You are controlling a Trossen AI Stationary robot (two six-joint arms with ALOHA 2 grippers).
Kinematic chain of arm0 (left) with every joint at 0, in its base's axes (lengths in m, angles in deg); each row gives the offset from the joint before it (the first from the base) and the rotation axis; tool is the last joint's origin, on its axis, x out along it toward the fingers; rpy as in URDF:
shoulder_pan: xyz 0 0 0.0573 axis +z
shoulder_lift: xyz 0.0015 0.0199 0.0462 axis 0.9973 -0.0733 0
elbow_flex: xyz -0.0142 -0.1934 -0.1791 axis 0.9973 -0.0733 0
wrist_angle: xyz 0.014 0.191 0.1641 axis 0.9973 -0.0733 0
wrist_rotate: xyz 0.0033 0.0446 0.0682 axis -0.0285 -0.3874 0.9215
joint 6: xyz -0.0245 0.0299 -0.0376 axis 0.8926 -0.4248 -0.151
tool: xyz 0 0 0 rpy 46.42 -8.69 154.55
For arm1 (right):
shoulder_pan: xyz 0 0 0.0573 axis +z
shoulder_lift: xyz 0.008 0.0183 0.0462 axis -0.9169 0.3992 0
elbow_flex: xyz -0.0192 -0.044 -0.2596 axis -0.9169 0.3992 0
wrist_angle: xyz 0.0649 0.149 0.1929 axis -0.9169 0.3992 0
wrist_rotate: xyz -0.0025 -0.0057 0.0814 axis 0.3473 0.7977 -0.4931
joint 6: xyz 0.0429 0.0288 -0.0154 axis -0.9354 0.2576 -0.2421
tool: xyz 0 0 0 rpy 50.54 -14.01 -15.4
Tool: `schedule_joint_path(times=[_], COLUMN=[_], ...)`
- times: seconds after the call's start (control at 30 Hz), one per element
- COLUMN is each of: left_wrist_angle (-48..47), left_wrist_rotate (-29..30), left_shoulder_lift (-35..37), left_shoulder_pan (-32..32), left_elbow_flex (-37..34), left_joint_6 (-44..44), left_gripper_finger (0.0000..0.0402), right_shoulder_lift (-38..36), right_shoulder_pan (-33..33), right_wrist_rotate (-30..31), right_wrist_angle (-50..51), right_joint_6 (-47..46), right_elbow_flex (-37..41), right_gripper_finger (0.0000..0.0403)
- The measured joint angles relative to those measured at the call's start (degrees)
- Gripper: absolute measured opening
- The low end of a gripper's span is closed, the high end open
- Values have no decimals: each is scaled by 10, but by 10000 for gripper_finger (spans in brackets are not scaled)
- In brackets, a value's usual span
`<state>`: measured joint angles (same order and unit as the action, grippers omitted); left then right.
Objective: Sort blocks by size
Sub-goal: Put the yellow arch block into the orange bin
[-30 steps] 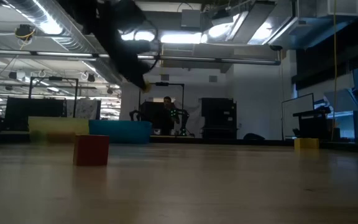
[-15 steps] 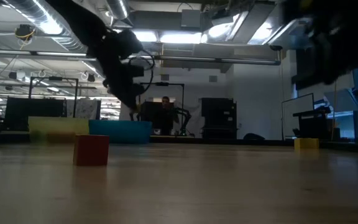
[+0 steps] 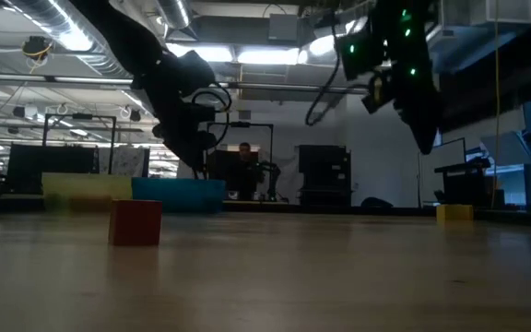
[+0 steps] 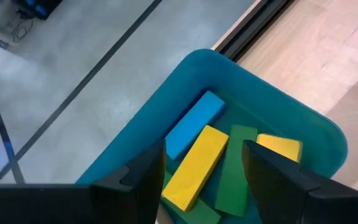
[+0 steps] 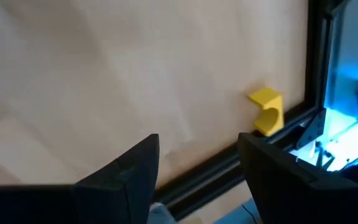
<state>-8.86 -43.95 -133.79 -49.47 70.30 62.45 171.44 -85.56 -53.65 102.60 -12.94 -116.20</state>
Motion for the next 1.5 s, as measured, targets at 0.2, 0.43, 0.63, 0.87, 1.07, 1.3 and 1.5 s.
schedule_joint_path(times=[0.2,0.43,0.63,0.87,1.07,1.3,1.5], left_wrist_angle=[-2,-2,-2,-1,3,3,3], left_wrist_rotate=[-2,-3,-3,-3,-3,-3,-3], left_shoulder_lift=[0,0,0,0,0,0,0], left_shoulder_pan=[-8,-12,-11,-12,-12,-12,-11], left_elbow_flex=[0,0,0,0,0,0,0], left_joint_6=[0,-10,-9,-11,-12,-7,-6], left_gripper_finger=[196,196,196,196,196,196,196], right_shoulder_lift=[0,0,0,0,0,4,54], right_shoulder_pan=[-148,-278,-353,-394,-406,-406,-406], right_wrist_rotate=[-30,-33,-80,-64,-52,-52,-42], right_wrist_angle=[-9,-70,-166,-220,-264,-289,-279], right_joint_6=[142,247,344,431,446,430,415], right_elbow_flex=[0,3,40,105,132,136,136], right_gripper_finger=[220,220,220,220,220,220,220])
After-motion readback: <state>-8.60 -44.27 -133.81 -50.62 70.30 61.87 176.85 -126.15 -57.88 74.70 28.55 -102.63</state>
